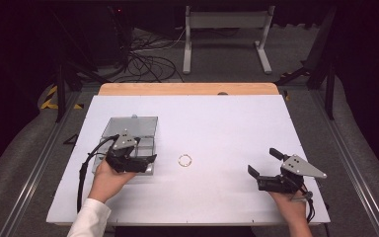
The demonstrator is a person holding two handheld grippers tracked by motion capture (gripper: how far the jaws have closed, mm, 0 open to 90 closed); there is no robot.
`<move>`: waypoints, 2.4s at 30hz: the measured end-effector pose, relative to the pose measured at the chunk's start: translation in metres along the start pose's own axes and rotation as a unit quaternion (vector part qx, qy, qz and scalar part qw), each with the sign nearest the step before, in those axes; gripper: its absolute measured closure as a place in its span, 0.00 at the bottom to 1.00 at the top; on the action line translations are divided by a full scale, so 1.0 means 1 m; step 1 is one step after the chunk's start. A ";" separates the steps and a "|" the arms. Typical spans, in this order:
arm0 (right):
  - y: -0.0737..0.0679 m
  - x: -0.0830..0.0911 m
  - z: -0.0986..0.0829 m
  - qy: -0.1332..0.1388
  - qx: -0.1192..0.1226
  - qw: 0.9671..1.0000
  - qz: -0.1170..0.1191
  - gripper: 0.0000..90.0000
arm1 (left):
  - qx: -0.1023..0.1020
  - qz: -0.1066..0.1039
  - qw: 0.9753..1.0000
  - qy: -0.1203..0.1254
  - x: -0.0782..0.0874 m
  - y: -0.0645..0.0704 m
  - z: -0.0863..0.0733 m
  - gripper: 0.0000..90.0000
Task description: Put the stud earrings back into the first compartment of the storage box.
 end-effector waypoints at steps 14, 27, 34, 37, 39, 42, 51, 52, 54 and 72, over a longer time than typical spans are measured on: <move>0.001 0.001 0.001 0.003 -0.003 1.000 0.001 0.02 | -0.039 -0.008 0.999 -0.018 -0.022 0.024 0.015 0.28; 0.001 0.002 0.001 0.004 -0.001 1.000 0.001 0.02 | -0.075 -0.066 0.994 -0.044 -0.046 0.053 0.025 0.45; 0.001 0.002 0.001 0.004 -0.001 1.000 0.002 0.02 | -0.084 -0.080 0.990 -0.077 -0.059 0.062 0.025 0.54; 0.001 0.002 0.001 0.004 0.000 1.000 0.001 0.03 | -0.087 -0.090 0.988 -0.093 -0.064 0.065 0.024 0.58; 0.001 0.002 0.002 0.004 0.000 1.000 0.001 0.03 | -0.095 -0.090 0.986 -0.103 -0.068 0.066 0.023 0.61; 0.001 0.002 0.002 0.005 -0.001 1.000 0.001 0.02 | -0.103 -0.087 0.984 -0.113 -0.071 0.068 0.023 0.64; 0.001 0.003 0.002 0.008 -0.003 1.000 0.002 0.03 | -0.123 -0.070 0.980 -0.141 -0.087 0.075 0.026 0.66; 0.001 0.003 0.002 0.008 -0.003 1.000 0.002 0.03 | -0.123 -0.069 0.979 -0.146 -0.089 0.076 0.026 0.67; 0.001 0.003 0.002 0.007 -0.002 1.000 0.003 0.03 | -0.126 -0.071 0.978 -0.153 -0.092 0.075 0.025 0.69; -0.001 0.001 0.002 0.004 -0.002 1.000 0.007 0.03 | -0.132 -0.100 0.969 -0.182 -0.103 0.075 0.021 0.86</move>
Point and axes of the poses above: each handheld gripper's, and its own axes: x roughly backward along the jaws, z roughly out of its top, y roughly to its right, the point moved 5 cm from there along -x, roughly forward along the jaws, and after that the axes turned 1 degree about y, right-handed, at the moved point
